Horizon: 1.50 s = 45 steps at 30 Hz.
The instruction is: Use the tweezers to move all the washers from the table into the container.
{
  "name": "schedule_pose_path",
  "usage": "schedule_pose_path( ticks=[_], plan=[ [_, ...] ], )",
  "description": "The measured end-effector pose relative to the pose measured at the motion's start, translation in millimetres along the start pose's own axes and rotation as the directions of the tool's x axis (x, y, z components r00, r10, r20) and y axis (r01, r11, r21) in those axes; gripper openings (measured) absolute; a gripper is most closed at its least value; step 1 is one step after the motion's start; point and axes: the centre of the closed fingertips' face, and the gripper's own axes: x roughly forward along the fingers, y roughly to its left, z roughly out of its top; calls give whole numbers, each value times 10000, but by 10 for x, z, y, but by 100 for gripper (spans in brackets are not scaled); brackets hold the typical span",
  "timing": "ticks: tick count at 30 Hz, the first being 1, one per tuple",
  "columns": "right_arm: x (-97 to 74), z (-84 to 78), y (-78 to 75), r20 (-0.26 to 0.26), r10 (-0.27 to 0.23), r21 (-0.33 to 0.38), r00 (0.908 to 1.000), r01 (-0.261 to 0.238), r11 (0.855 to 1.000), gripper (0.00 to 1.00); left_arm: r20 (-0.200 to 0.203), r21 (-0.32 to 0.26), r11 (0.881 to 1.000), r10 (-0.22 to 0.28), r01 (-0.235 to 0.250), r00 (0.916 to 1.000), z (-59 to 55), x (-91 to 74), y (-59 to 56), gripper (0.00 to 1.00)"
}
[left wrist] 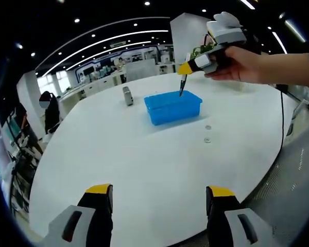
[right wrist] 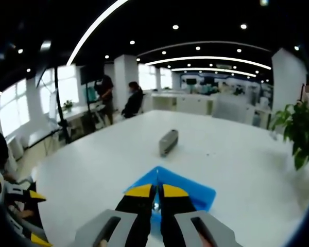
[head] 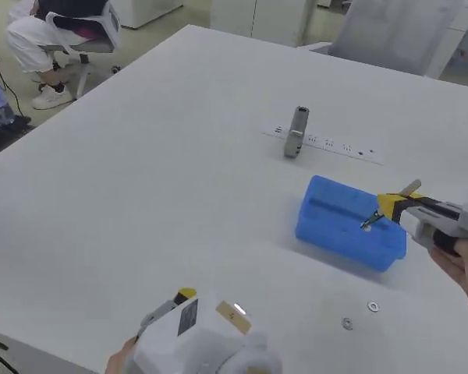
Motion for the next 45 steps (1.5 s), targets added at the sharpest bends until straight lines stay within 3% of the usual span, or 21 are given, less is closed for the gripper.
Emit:
schedule_pose_path(
  ticks=[9,14,22,29,37,40,44,45],
  plan=[
    [289,-138,-90,-395,-187,62,9990,190,9998,1,-151,4,10000,81,-81,9999,-21,12,17,74],
    [375,-202,-60,-650,-180,-65,9977,176,9998,1,-144,-21,10000,46,-47,9999,-16,11,14,74],
    [409,-329,-24,-931,-112,-170,9956,97,9998,1,-11,-76,9999,-110,110,9999,10,4,-9,75],
    [456,-398,-39,-1112,-49,-117,9938,36,9999,2,274,-95,9977,-668,671,9974,60,-19,-104,76],
    [487,-471,-7,-1210,-69,228,9926,97,9997,2,483,-116,9891,-1464,1471,9880,100,-40,-229,77],
    [480,-491,19,-1224,-82,195,9924,106,9998,2,484,132,9855,-1698,1693,9843,102,-43,-280,77],
    [497,-517,21,-1275,-74,151,9918,94,9998,2,756,401,9743,-2240,2215,9716,156,-79,-395,78],
    [492,-527,18,-1348,-82,134,9908,101,9999,2,1089,331,9674,-2531,2509,9613,218,-102,-448,79]
  ],
)
